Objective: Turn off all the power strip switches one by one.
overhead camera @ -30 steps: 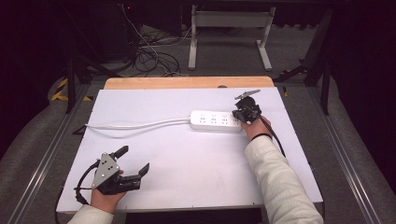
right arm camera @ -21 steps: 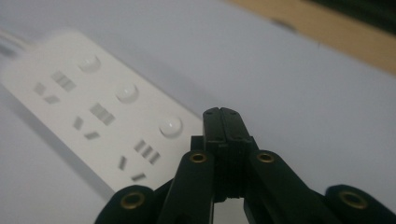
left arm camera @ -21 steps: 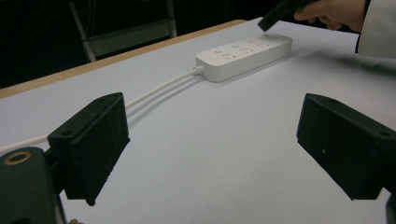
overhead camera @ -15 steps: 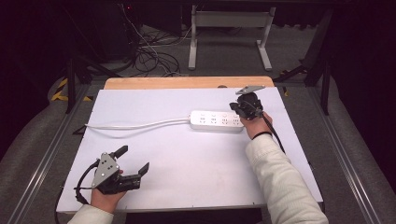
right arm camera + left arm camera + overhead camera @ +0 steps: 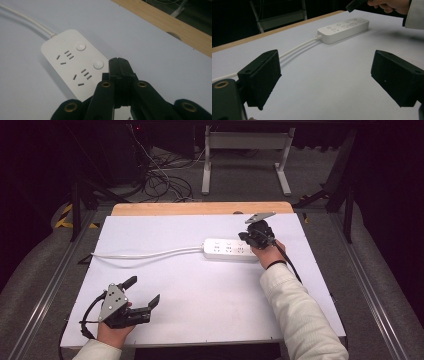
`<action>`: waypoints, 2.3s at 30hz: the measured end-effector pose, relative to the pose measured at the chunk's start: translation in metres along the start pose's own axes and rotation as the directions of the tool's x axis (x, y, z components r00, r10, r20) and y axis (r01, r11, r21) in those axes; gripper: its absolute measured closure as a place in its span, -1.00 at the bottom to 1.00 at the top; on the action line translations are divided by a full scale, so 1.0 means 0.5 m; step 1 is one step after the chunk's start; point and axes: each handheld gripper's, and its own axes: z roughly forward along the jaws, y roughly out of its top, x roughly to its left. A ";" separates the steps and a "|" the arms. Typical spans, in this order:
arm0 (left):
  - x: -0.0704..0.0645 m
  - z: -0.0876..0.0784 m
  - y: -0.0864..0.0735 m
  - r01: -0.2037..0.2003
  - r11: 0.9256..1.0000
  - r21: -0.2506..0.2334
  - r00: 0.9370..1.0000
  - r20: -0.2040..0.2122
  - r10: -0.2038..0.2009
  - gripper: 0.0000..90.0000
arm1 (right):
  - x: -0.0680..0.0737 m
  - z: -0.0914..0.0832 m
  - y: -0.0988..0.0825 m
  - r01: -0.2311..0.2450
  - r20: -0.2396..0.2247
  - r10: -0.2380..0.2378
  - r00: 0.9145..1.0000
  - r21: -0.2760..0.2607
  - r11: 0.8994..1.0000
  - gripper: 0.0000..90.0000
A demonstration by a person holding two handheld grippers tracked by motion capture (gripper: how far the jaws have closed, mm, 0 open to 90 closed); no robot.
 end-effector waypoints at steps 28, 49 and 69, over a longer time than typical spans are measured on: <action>0.002 0.000 0.000 0.001 1.000 0.015 1.000 0.002 -0.001 -0.78 | -0.006 0.054 -0.019 -0.044 0.028 0.041 0.999 0.089 0.995 1.00; 0.001 0.001 0.000 0.004 1.000 0.015 1.000 0.001 -0.004 -0.78 | -0.008 0.061 -0.023 -0.084 0.017 0.083 0.996 0.095 0.992 1.00; 0.001 -0.001 0.001 -0.003 1.000 0.008 1.000 0.001 0.003 -0.79 | 0.004 0.062 -0.030 -0.095 0.059 0.091 0.994 0.076 0.993 1.00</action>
